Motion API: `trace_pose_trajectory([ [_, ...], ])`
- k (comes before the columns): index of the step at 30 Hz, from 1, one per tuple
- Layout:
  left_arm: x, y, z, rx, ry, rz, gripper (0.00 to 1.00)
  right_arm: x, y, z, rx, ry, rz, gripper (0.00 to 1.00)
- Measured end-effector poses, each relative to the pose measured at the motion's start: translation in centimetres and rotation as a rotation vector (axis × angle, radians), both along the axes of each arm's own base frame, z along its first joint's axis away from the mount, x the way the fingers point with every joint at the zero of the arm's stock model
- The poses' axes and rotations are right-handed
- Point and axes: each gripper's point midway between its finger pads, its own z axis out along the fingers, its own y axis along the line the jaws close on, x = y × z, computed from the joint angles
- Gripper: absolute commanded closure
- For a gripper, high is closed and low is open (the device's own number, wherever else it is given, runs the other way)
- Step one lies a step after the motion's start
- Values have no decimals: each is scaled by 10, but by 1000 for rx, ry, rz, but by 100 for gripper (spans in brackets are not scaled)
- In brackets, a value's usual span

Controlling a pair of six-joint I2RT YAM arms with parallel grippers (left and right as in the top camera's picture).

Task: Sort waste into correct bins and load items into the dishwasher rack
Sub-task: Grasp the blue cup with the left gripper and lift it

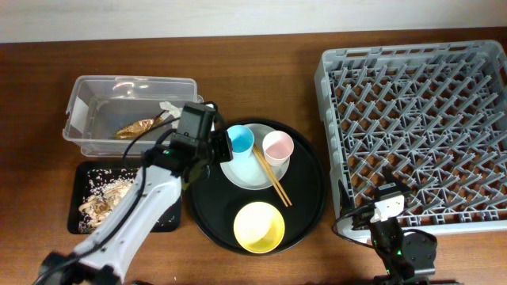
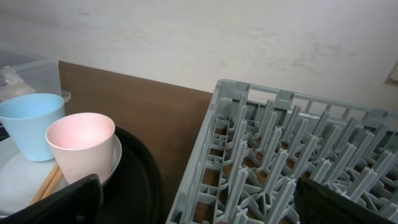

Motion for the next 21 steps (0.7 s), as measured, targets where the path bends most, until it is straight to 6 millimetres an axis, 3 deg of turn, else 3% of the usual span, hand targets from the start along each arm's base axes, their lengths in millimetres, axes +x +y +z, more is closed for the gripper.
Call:
trace_pose_trajectory([
  [2,3,0,-21,24,42,2,65,0,0,0,0,0,0,1],
  [9,8,-2,-42,39,72,5,66,0,0,0,0,0,0,1],
  [10,8,-2,-45,42,78,5,80,0,0,0,0,0,0,1],
  [12,8,-2,-55,51,100,3,96,0,0,0,0,0,0,1],
  [21,2,1,-59,72,131,-3,99,0,0,0,-1,0,0,1],
])
